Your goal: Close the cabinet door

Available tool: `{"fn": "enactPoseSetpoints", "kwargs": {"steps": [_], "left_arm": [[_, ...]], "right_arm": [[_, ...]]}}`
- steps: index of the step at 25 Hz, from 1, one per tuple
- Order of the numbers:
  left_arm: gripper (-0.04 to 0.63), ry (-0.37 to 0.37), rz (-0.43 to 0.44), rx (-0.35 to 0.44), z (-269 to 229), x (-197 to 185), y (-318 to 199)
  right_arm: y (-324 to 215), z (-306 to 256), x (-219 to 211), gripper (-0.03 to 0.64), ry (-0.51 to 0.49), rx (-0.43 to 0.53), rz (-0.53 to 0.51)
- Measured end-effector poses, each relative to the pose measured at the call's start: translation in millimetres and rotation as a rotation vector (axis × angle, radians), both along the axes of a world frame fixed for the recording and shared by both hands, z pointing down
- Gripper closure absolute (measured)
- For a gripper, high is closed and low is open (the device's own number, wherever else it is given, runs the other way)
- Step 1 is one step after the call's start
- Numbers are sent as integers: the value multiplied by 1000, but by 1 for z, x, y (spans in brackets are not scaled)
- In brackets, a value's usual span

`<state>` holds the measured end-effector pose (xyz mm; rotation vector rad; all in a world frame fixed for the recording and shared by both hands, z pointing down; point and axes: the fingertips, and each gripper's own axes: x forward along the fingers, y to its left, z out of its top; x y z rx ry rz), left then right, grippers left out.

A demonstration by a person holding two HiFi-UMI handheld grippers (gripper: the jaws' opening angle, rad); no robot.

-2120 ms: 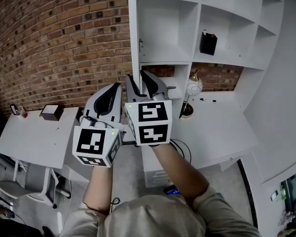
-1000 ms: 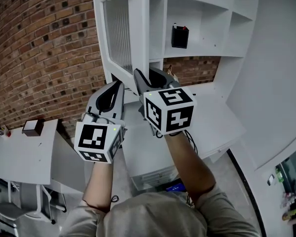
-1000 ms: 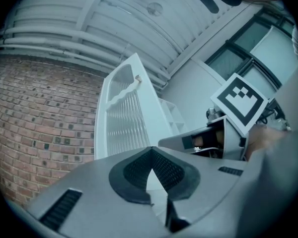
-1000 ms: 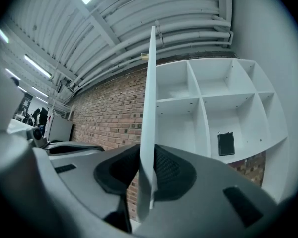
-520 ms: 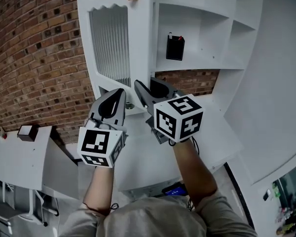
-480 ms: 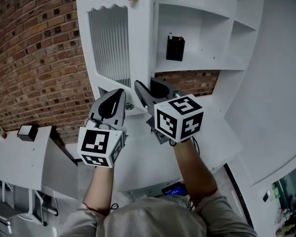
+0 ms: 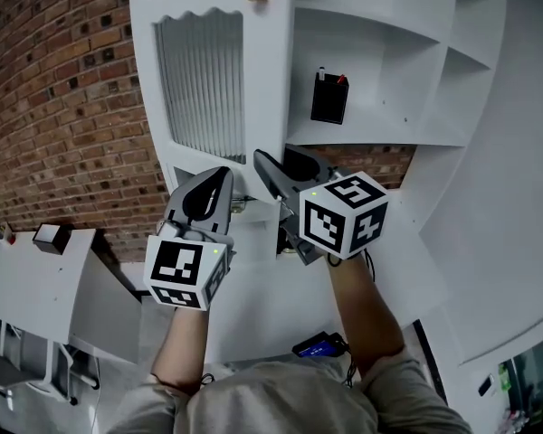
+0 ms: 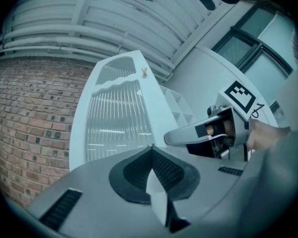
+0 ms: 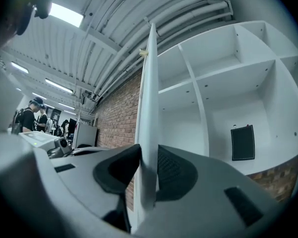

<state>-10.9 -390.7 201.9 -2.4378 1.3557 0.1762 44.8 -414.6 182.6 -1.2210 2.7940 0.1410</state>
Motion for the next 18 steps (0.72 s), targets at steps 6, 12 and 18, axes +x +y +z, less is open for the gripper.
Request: {"fn": "enactPoseSetpoints", "kwargs": {"steps": [6,12,18], "left_arm": [[589,-6,-35,-2,2,17,-23],[589,15,-74,-8,3,30,-44],[589,25,-116,-9,6,44,-66]], "right_arm": [[-23,1,15,514,-3,-6,-74],[-43,1,23,513,5,-11,-156],[-64,2,30,512,4,-14,-227]]}}
